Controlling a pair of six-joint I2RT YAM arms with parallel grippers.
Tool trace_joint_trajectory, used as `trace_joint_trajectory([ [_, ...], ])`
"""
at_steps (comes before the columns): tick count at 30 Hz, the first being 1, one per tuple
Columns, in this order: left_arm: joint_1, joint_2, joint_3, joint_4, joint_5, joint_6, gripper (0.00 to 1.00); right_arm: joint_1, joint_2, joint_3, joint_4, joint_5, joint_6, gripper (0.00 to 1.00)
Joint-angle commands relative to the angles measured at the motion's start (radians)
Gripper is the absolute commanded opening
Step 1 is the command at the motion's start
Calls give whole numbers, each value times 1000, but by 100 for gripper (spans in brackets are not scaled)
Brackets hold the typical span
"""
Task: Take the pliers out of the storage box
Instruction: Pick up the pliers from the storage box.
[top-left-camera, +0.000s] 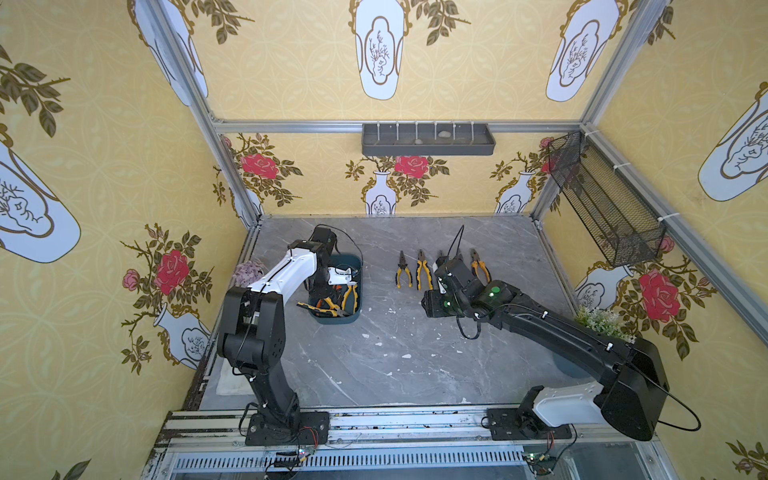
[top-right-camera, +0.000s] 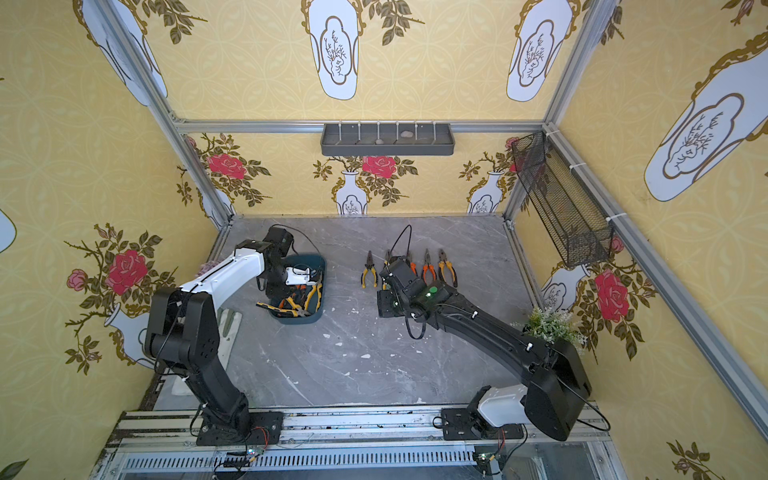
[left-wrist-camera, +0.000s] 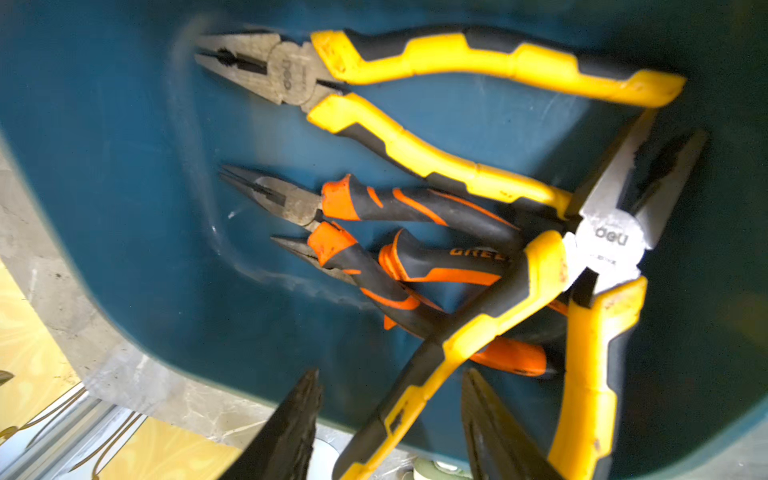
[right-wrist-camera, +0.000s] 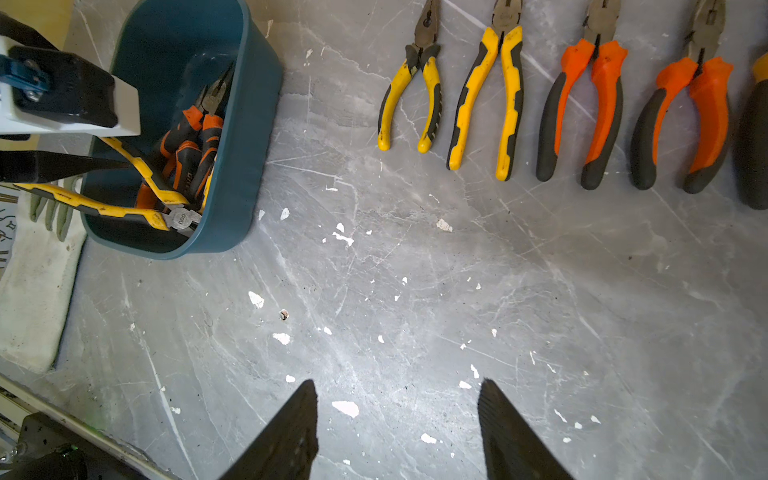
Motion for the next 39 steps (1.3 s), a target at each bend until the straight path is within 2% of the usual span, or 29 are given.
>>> trace_joint_trajectory([
  [1, 6, 6, 1, -29, 25, -13, 51, 0, 0, -2, 5, 6, 6, 62],
  [3, 8, 2, -2, -34, 38, -17, 48, 1, 4, -3, 10, 7, 6, 62],
  [25, 24, 58, -26, -11, 15, -32, 50, -15, 51, -41, 91, -34, -11, 62],
  [30, 27, 57, -16, -32, 35, -40, 34, -23, 57, -49, 102, -42, -12, 62],
  [33, 27, 43, -13, -32, 31, -43, 31, -24, 64, -44, 105, -49, -11, 62],
  [37, 27, 25, -9, -37, 33, -38, 21, -24, 69, -34, 104, -53, -12, 62],
  [39, 27, 21, -3, -50, 39, -35, 11, -23, 69, -29, 101, -52, -12, 62],
])
